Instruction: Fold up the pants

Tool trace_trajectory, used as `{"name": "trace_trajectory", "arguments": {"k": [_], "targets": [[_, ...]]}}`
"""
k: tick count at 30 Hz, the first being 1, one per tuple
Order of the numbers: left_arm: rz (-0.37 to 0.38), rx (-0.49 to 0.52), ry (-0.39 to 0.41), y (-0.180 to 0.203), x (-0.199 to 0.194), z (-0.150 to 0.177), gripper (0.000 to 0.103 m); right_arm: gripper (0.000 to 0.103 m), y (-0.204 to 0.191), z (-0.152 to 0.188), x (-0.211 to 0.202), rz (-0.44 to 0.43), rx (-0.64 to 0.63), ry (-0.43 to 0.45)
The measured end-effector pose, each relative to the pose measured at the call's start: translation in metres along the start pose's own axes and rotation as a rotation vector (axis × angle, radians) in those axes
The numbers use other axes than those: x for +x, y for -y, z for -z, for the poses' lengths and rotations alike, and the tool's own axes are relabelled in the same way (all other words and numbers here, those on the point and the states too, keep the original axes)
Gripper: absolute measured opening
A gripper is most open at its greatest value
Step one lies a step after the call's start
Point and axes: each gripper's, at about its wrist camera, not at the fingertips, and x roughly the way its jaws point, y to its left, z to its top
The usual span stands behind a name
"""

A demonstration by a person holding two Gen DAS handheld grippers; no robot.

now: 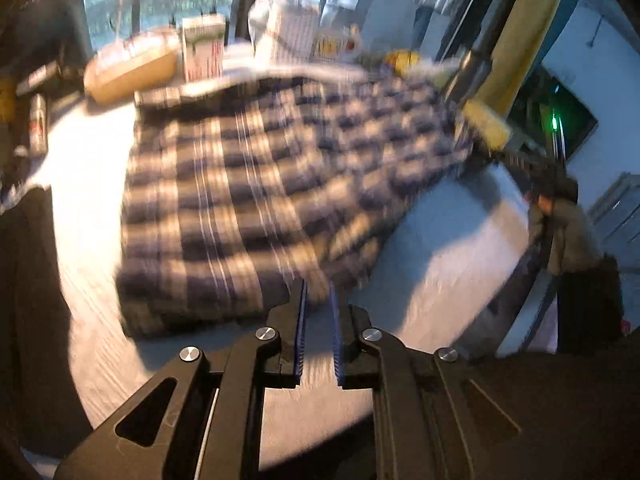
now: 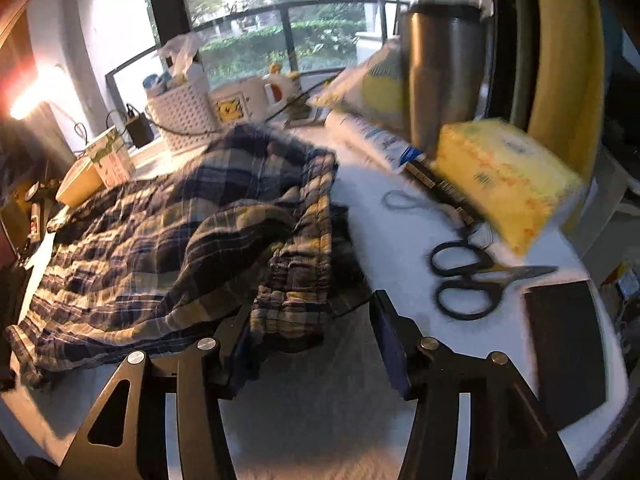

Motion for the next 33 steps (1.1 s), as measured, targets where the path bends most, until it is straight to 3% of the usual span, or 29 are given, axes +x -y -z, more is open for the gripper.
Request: {"name": "trace_trajectory", "arguments": {"k": [4,7,11,18,21,23,27,33], "targets": [[-0.021,0.015,0.087,-0.009,0.005,-0.022,0.037,0.056,-0.01,-0.008,-0.029,-0.01,-0.021,0.098],[-0.076,-0.012,0.061,-0.025,0.028,-0.029,0.037,0.056,-0.037,-0.013,-0.04,-0.08,-0.073,0.135],[-0.152,-0.085,-0.051,-0.049,0.062,-0.022,0.037,0.056,-0.087,-0.011,-0.022,-0.167,-0.19,0.079],[-0.137,-0.123,-0.01,-0.065,0.045,0.01,0.037,0.056,-0.127,0.017,0.036,-0.178,-0.275,-0.117],[-0.135,-0.131,-0.05,-0.072,0.036,0.013,0.037,0.06,-0.131,0.018,0.036,-0.186,-0.312,-0.118],[-0.158,-0.12,-0.055,-0.079,0.029,0.005,0.037,0.06,-0.128,0.014,0.034,-0.199,-0.31,-0.115],[-0.217,-0.071,0.012,-0.095,0.019,-0.029,0.037,0.06,-0.116,-0.007,0.008,-0.188,-0.301,-0.014],[-0.183,0.034,0.05,-0.099,0.038,-0.095,0.037,0.06,-0.096,-0.042,0.002,-0.148,-0.265,0.059]]}}
